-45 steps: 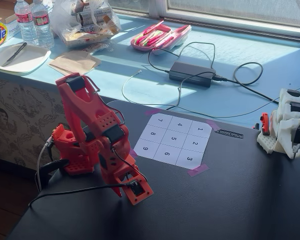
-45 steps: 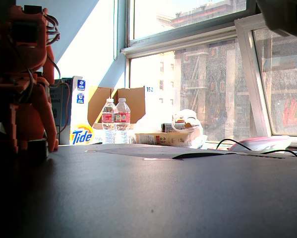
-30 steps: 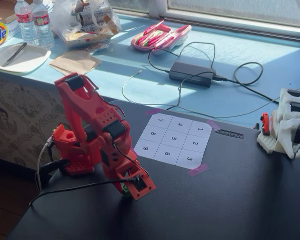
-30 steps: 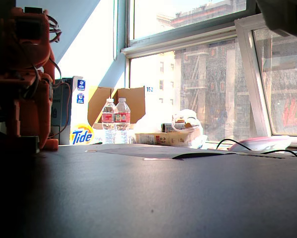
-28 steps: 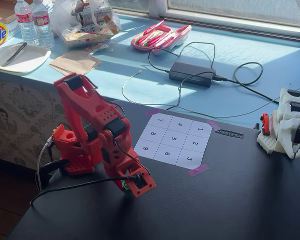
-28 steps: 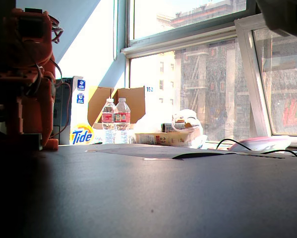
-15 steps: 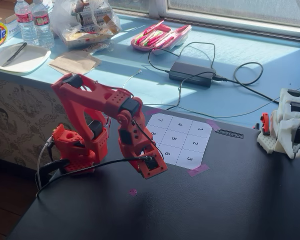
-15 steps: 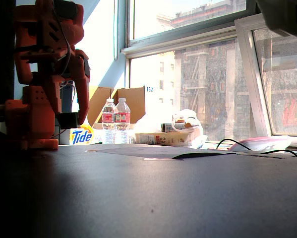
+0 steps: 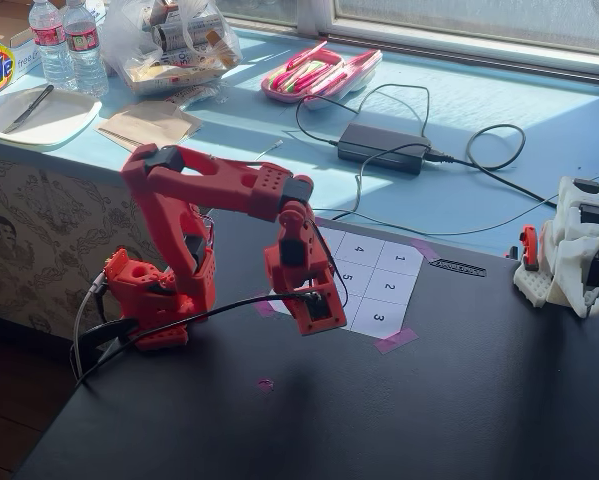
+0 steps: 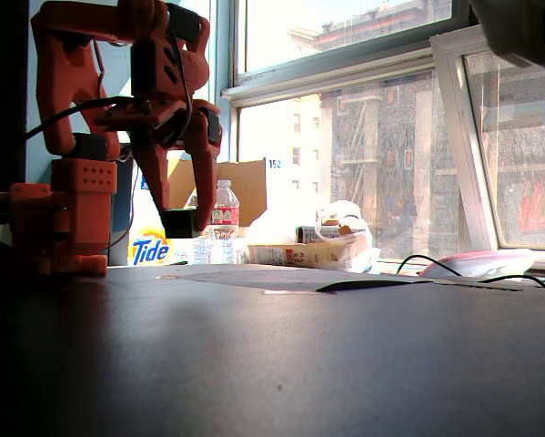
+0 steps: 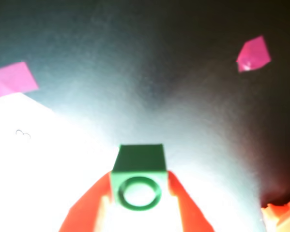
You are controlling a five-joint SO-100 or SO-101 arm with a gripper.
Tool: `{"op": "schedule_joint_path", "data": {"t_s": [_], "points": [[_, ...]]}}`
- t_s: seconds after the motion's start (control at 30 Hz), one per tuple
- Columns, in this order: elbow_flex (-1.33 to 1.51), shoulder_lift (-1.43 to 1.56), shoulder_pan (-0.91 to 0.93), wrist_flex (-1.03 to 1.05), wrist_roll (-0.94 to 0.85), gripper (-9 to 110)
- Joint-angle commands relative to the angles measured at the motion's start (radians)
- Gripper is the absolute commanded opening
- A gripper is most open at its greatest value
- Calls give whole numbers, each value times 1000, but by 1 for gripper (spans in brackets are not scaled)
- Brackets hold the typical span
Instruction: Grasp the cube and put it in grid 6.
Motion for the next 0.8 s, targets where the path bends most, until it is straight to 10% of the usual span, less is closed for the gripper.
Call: {"op": "schedule_joint_path", "data": {"t_s": [0.0, 0.77], "points": [[-124, -74, -87, 29, 17, 0], [-57, -299, -241, -216, -198, 0]]}}
